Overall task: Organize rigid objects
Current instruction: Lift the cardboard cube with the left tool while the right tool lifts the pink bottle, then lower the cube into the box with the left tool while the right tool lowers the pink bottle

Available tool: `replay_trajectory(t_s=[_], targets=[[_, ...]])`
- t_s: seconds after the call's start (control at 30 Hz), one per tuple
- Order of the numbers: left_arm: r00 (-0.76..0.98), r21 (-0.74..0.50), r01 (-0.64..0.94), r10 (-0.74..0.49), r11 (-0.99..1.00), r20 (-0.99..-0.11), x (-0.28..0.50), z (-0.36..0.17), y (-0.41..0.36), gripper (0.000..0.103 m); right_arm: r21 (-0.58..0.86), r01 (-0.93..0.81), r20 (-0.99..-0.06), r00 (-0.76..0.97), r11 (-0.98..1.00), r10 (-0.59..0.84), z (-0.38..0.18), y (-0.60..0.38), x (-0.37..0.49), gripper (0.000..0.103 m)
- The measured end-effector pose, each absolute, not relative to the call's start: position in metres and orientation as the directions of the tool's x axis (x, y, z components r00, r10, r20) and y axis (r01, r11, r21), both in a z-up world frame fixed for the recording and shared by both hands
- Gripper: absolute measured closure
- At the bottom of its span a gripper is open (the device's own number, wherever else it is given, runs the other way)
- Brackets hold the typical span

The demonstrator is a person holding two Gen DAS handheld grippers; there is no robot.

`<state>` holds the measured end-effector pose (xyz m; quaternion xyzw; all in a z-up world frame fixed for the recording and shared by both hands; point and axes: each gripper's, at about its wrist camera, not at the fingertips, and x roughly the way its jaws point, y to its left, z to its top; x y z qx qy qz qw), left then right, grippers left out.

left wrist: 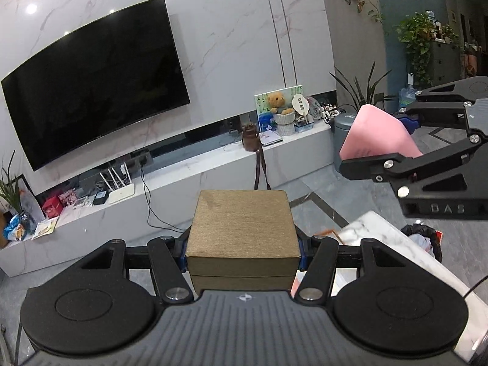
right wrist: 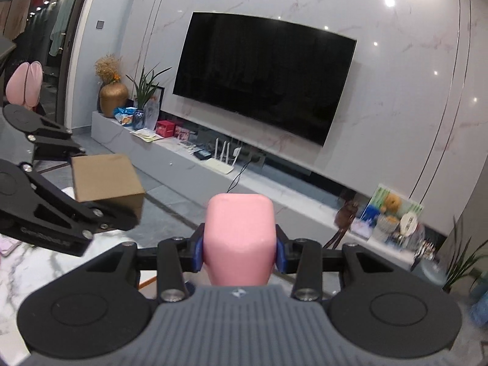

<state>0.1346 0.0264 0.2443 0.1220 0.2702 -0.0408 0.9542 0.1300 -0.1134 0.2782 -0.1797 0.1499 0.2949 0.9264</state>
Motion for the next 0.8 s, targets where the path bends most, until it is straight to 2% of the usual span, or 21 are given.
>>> replay_trajectory(t_s=[0.23, 0.53, 0.8], targets=[[0.803, 0.185, 0.145, -0.007, 0.972, -0.596, 0.183, 0.213, 0.039, 0.036, -0.251, -0.595, -0.439, 0.773, 0.764, 0.458, 0.266, -0.090, 0.182, 0.061], [0.672, 0.151, 0.177, -0.008, 0.973, -0.740, 0.224, 0.125, 0.044, 0.036, -0.234, -0.609, -0.602, 0.703, 0.758, 0.379, 0.178, -0.072, 0.234, 0.061], [0.567, 0.146, 0.248, -0.022, 0.958, -0.824, 0.236, 0.064, 0.031, 0.036, -0.202, -0.621, -0.706, 0.628, 0.757, 0.327, 0.112, -0.077, 0.256, 0.061]])
